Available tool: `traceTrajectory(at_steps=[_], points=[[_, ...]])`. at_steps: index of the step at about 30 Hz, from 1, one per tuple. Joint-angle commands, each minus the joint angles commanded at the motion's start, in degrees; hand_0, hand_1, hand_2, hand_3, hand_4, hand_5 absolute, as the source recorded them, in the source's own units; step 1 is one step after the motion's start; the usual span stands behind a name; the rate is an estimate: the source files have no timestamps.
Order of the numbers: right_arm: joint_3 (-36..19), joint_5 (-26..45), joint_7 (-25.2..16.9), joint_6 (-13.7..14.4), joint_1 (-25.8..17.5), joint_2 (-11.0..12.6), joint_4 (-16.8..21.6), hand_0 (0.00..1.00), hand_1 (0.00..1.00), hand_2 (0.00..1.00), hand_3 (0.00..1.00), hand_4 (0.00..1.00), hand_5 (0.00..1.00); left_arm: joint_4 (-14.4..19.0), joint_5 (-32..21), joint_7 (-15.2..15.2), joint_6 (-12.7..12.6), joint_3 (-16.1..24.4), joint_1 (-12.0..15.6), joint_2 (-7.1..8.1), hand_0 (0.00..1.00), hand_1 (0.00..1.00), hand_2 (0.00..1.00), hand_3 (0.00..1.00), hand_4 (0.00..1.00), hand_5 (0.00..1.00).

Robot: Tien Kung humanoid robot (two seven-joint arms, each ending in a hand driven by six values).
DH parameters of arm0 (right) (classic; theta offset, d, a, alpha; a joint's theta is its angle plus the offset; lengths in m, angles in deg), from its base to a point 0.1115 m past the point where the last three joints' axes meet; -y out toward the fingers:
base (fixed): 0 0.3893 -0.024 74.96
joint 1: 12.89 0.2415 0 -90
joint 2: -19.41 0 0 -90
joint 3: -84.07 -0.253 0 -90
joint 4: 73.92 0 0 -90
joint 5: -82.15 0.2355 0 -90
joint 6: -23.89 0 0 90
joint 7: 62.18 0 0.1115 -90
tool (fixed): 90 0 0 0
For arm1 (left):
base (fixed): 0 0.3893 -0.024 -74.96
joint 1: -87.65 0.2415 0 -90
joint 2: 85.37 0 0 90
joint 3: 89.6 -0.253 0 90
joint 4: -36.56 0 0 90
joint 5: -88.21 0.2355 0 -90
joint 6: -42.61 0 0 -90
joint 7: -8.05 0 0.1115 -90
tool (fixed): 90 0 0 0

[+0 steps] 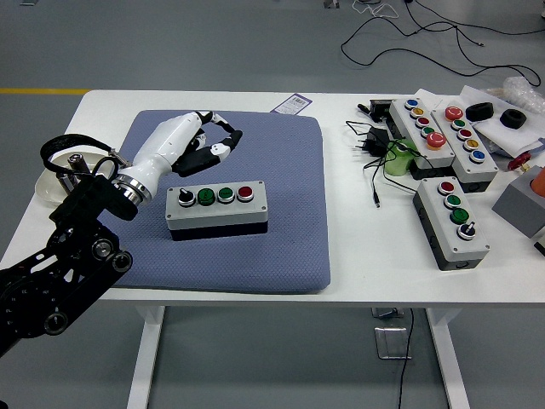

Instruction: Pick up the button,place it on the desk,press the button,press the button

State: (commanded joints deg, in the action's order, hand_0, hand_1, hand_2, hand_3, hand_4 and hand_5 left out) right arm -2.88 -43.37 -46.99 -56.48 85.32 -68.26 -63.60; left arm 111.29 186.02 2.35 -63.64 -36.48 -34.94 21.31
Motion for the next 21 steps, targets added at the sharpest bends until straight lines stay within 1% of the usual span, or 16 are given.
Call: traceTrajectory(at_steps=[3,5,6,7,9,11,12,14,17,18,21], points=[[0.1,0.1,0.0,0.0,0.0,0.0,0.0,0.672,0.646,0.689,0.636,0.313,0.192,-1.0,-4.2,0.9,-1.6,1.9,0.9,-0.39,0.070,0.124,0.193,0.802,0.677,0.998],[0.2,0.1,0.0,0.0,0.0,0.0,0.0,0.672,0.646,0.689,0.636,0.313,0.192,-1.4,-7.0,1.4,-2.1,2.6,1.4,-0.55,0.070,0.124,0.193,0.802,0.677,0.998],[0.2,0.1,0.0,0.0,0.0,0.0,0.0,0.672,0.646,0.689,0.636,0.313,0.192,-1.7,-9.0,2.1,-2.5,3.1,1.8,-0.73,0.187,0.358,0.429,0.904,0.671,0.998],[0.2,0.2,0.0,0.0,0.0,0.0,0.0,0.672,0.646,0.689,0.636,0.313,0.192,-2.1,-11.4,3.2,-3.0,3.9,2.3,-1.01,0.187,0.358,0.429,0.904,0.671,0.998],[0.2,0.2,0.0,0.0,0.0,0.0,0.0,0.672,0.646,0.689,0.636,0.313,0.192,-2.5,-16.3,5.2,-3.0,4.9,2.9,-1.40,0.187,0.358,0.429,0.904,0.671,0.998],[0.3,0.2,0.0,0.0,0.0,0.0,0.0,0.672,0.646,0.689,0.636,0.313,0.192,-2.9,-21.1,7.9,-1.6,6.2,3.7,-1.73,0.187,0.358,0.429,0.904,0.671,0.998],[0.3,0.2,0.0,0.0,0.1,0.0,0.0,0.672,0.646,0.690,0.636,0.313,0.192,-2.9,-23.3,9.0,-0.7,6.6,4.1,-1.73,0.655,0.723,0.848,0.991,0.651,0.998],[0.3,0.3,0.0,0.0,0.1,0.0,0.0,0.672,0.646,0.690,0.636,0.313,0.192,-2.8,-28.2,10.4,1.0,7.1,4.5,-1.61,0.655,0.723,0.848,0.991,0.651,0.998],[0.3,0.2,0.0,-0.1,0.1,0.0,0.0,0.672,0.646,0.690,0.636,0.313,0.192,-3.0,-35.6,11.4,2.8,7.6,5.1,-1.53,0.655,0.723,0.848,0.991,0.651,0.998],[0.3,0.2,0.0,-0.1,0.1,0.0,0.0,0.672,0.646,0.690,0.636,0.313,0.192,-3.1,-38.2,11.5,3.3,7.7,5.2,-1.58,0.771,0.826,0.913,0.973,0.653,0.998],[0.2,0.2,0.0,-0.1,0.1,-0.1,0.0,0.672,0.646,0.690,0.636,0.313,0.192,-4.0,-45.3,11.8,4.1,7.8,5.6,-1.60,0.771,0.826,0.913,0.973,0.653,0.998]])
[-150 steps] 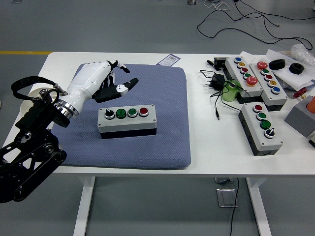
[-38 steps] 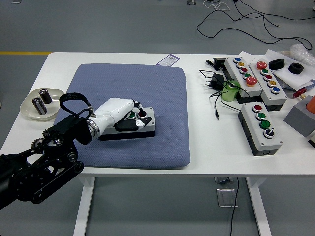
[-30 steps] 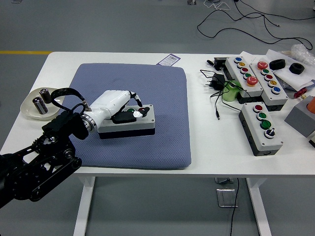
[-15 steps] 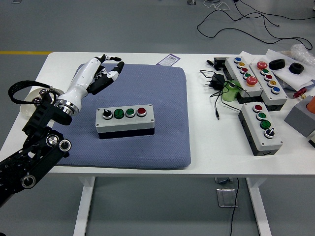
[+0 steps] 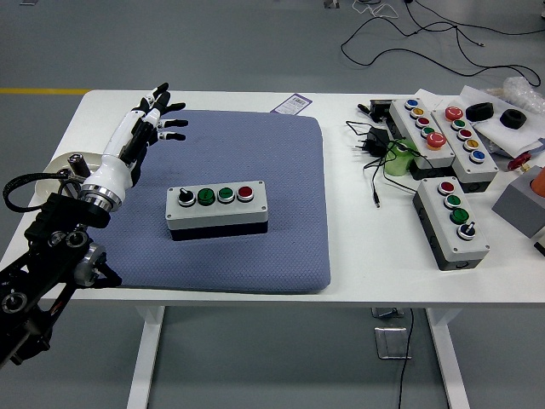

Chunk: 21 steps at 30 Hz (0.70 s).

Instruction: Pick up the button,place it on the desk,press the button,press the button

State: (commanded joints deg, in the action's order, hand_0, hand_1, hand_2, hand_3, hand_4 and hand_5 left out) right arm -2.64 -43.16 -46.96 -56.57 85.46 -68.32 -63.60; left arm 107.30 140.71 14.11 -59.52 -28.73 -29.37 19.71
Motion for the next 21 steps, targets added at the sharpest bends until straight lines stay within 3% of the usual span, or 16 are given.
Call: traceTrajectory(at_steps=[5,14,21], points=[[-0.1,0.1,0.0,0.0,0.0,-0.1,0.0,0.672,0.646,0.690,0.636,0.313,0.192,-1.1,-9.1,0.0,2.2,-0.3,0.6,0.28,0.789,0.848,0.915,0.918,0.658,0.998],[-0.3,-0.1,0.1,0.0,-0.1,-0.1,0.0,0.672,0.646,0.690,0.636,0.313,0.192,-3.6,-12.0,-0.9,6.2,0.0,1.0,0.37,0.785,0.847,0.889,0.886,0.659,0.998],[-0.7,-0.4,0.0,0.1,-0.3,0.0,0.0,0.672,0.646,0.690,0.636,0.313,0.192,-4.1,-10.4,-1.8,7.7,1.3,1.7,0.69,0.772,0.825,0.845,0.820,0.661,0.998]])
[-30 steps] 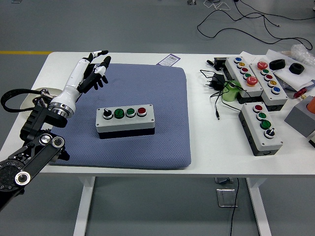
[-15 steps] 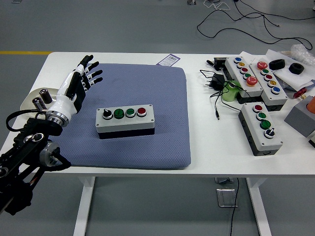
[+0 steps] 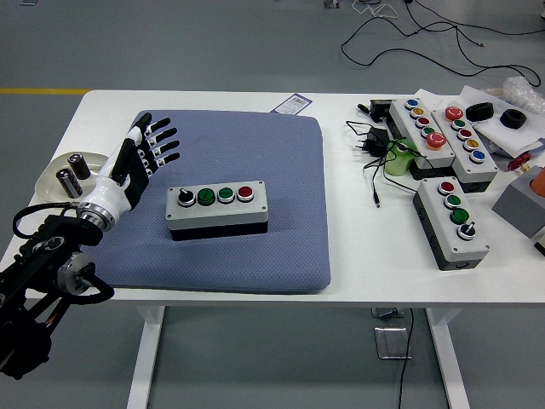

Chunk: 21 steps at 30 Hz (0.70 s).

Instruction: Pick up the button,place it on the desk,press the button,press the button

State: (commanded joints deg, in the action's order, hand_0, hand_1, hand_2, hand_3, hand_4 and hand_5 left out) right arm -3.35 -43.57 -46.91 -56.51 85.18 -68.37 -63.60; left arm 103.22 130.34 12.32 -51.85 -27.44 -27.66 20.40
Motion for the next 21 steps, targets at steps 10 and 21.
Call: traceTrajectory(at_steps=[10,21], points=[[-0.4,-0.5,0.1,0.0,-0.2,-0.1,0.0,0.672,0.646,0.690,0.636,0.313,0.192,0.4,4.9,-4.4,2.8,2.0,1.0,0.15,0.765,0.818,0.840,0.810,0.659,0.998],[0.2,0.1,0.0,0.0,-0.1,0.0,0.0,0.672,0.646,0.690,0.636,0.313,0.192,0.5,6.0,-5.1,3.2,5.3,1.4,-0.03,0.762,0.818,0.837,0.810,0.653,0.998]])
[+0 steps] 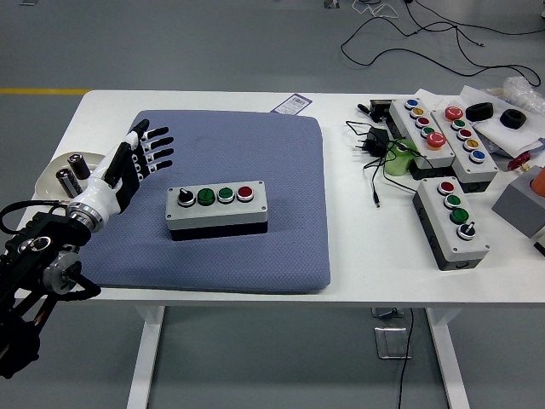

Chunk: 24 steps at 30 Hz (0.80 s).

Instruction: Pick up the button,place it on the desk,press the button,press the button

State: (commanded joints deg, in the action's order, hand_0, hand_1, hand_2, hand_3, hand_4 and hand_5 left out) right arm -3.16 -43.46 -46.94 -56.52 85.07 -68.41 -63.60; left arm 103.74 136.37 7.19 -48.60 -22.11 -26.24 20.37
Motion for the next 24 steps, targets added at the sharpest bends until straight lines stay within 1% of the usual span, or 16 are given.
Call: traceTrajectory(at_steps=[7,14,24], points=[[0.2,0.3,-0.1,0.0,0.1,0.0,0.0,0.672,0.646,0.690,0.636,0.313,0.192,0.3,0.5,-0.1,0.1,1.7,0.2,-0.14,0.759,0.816,0.834,0.805,0.650,0.998],[-0.1,0.1,-0.1,0.1,0.3,0.0,0.0,0.672,0.646,0.690,0.636,0.313,0.192,0.6,1.8,-1.0,1.6,3.6,0.3,-0.13,0.755,0.809,0.831,0.802,0.652,0.998],[-0.3,-0.2,-0.1,0.1,0.3,-0.1,0.0,0.672,0.646,0.691,0.636,0.313,0.190,1.1,2.5,-1.6,2.4,5.0,0.7,0.03,0.748,0.805,0.829,0.802,0.654,0.998]])
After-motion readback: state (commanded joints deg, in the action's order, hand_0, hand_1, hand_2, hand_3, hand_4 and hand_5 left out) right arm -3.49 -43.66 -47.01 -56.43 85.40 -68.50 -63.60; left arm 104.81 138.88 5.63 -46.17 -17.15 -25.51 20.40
